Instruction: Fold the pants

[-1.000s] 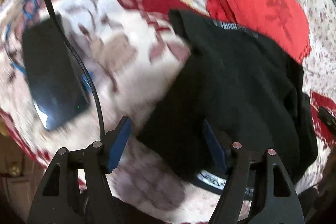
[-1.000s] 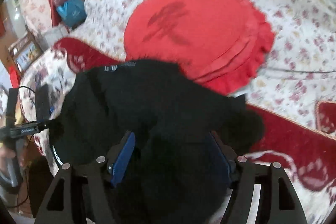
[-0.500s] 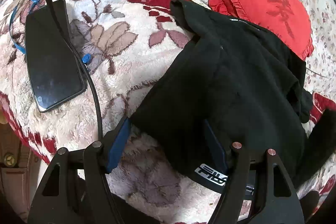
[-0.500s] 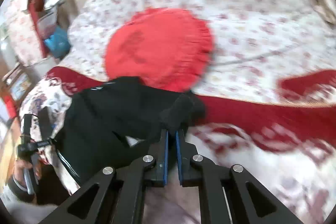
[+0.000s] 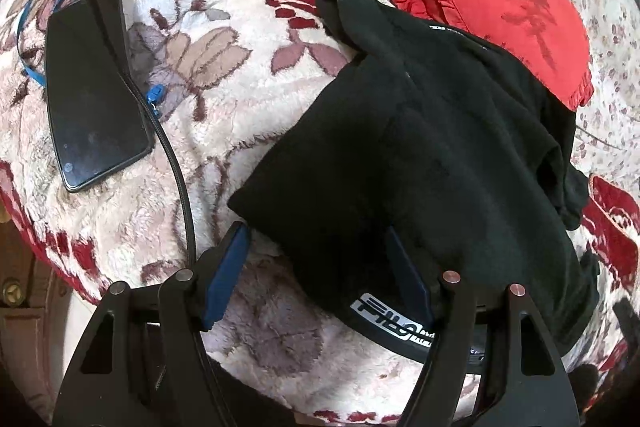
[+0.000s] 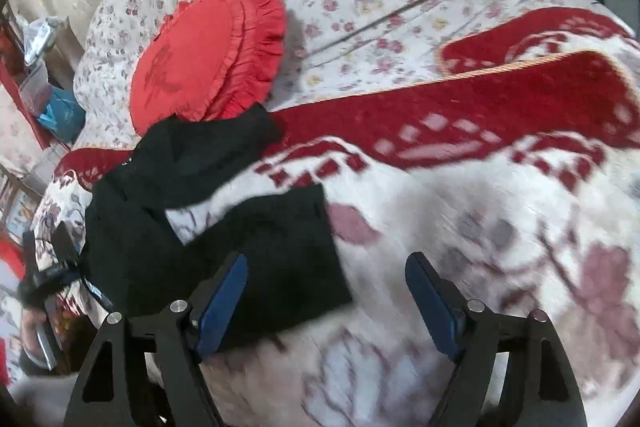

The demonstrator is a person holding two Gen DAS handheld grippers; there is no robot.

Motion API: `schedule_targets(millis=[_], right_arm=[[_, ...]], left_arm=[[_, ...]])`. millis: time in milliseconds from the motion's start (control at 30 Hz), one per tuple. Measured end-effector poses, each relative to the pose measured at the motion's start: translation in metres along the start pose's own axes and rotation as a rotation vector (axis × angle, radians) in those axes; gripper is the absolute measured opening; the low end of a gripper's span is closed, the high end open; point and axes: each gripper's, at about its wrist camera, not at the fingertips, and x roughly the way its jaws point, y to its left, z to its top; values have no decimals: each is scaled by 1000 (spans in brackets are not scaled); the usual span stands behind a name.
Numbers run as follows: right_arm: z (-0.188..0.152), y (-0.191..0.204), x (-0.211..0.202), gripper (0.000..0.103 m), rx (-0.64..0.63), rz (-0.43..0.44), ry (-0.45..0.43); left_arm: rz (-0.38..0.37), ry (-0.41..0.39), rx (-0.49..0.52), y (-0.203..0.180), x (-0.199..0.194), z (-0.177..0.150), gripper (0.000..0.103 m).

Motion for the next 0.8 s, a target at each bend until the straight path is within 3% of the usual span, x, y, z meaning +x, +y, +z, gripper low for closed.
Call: schedule_targets(millis=[100,167,200,267,300,333,467,567,667,733,800], right_arm=[[20,10,45,80,-67,-41,9],[25,8,67,69,-57,1,35],[25,7,77,50,-47,25,55],[24,15,79,36,-117,-28,31],[24,18,73,15,-143,-2,26],[26,19,61,5,-144,27,13],[36,4,2,5,-124,-38,-105],[35,-13,0,5,-89,-89,-79],[27,-34,31,6,-13,-121,-9],[22,-42,41,22,14,-195,33],[14,-49,26,38,61,-144,-5]], left_arm=[[2,0,-7,-2,1,1,71],[-2,3,-23,-1,2,2,71],[-3,3,-29,-1,2,3,71],[5,5,-26,-2,4,3,71],[10,4,-21,-3,4,3,71],[16,3,-13,-4,4,3,71],[11,11,-13,-5,3,3,71],[-16,9,-20,-5,1,-1,71],[-21,2,-14,-7,0,-4,71],[-14,3,-16,-9,0,-5,71],[-41,12,-25,-8,-2,-5,71]])
